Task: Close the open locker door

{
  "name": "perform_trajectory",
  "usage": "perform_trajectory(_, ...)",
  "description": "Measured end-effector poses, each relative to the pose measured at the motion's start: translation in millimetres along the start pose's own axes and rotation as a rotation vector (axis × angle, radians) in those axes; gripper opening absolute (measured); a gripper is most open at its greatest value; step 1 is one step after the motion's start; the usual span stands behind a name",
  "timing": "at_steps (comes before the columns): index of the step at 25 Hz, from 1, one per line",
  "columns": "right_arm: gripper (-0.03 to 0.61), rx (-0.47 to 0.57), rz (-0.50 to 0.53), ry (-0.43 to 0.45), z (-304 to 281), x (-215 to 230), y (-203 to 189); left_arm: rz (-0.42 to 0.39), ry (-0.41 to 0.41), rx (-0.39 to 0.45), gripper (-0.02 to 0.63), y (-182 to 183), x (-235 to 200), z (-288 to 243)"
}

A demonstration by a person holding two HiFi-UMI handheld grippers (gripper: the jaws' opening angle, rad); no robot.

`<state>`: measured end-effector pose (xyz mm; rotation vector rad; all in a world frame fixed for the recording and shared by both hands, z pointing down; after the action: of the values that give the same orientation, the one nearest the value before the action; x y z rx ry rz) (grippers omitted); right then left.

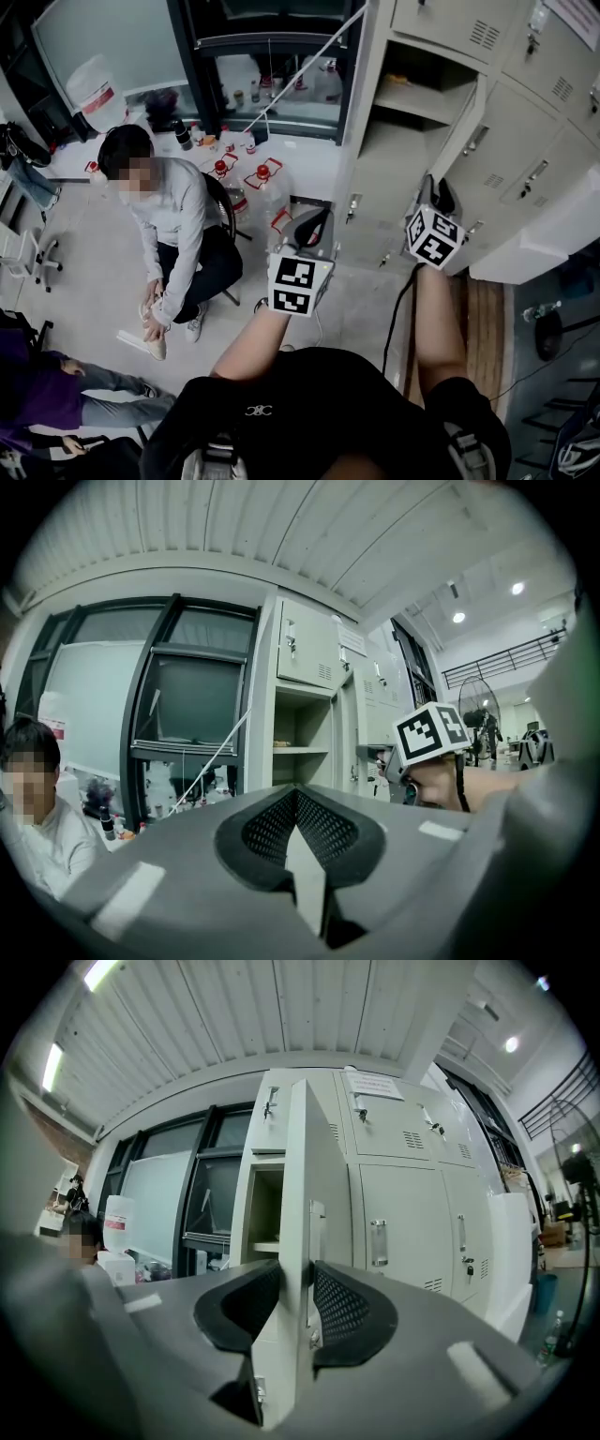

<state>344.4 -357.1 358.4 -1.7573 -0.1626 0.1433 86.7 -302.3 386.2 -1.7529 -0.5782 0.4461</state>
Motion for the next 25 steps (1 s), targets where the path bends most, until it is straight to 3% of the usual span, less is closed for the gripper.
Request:
perform_trajectory(14,0.118,-0.035,0.000,0.019,-48,-67,10,0.004,0.014,0.017,0.000,1,-66,-1)
perform_trajectory(25,0.110,-0.062,0.014,-0.044,-98,-102,22,0.005,0.034,0.026,0.000,7,-102,-7)
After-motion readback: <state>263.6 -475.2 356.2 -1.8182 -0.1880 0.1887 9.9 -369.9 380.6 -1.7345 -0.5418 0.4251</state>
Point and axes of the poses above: the fingertips, and each gripper's own axes: z backward along the fingers, x to its right, y out of its top, the point moved 3 cm from there along z, backward along the fingers, and after that the axes turned 12 degrees about -x, right-handed, at the moved point
